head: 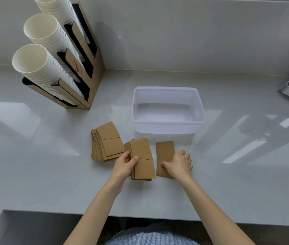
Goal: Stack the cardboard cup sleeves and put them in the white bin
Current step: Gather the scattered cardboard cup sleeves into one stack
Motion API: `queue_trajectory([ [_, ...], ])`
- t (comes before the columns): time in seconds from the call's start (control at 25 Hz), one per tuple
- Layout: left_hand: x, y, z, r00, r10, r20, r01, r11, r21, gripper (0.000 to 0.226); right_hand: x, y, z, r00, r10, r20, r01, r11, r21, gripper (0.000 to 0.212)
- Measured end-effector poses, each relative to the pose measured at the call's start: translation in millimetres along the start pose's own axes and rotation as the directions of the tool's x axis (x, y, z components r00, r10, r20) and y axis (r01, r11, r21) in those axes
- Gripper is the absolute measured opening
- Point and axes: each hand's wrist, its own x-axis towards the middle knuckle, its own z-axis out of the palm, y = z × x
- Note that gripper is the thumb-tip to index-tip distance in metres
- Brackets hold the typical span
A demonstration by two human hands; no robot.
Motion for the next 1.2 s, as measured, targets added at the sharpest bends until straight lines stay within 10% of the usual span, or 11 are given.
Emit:
queue_trajectory([
  [0.2, 0, 0, 0, 1.000, -0.009, 0.012, 0.008, 1.000, 0.016, 0.035, 3, 14, -6, 0.999, -0.050, -0.006, 0.049, 0.948, 0.315, 0.031],
  [0.48, -2, 1, 2, 0.999, -0.013, 0.037, 0.013, 1.000, -0.002, 0.033, -2, 4, -25, 0.987, -0.101, 0.124, -0.039, 0.605, 0.796, 0.013],
  [1.2, -9, 2, -3, 0.998, 0.034, 0.045, -0.031, 0.998, -0.060, 0.032, -17, -11, 1, 0.953, -0.235, 0.190, 0.040, 0.720, 0.693, 0.012],
])
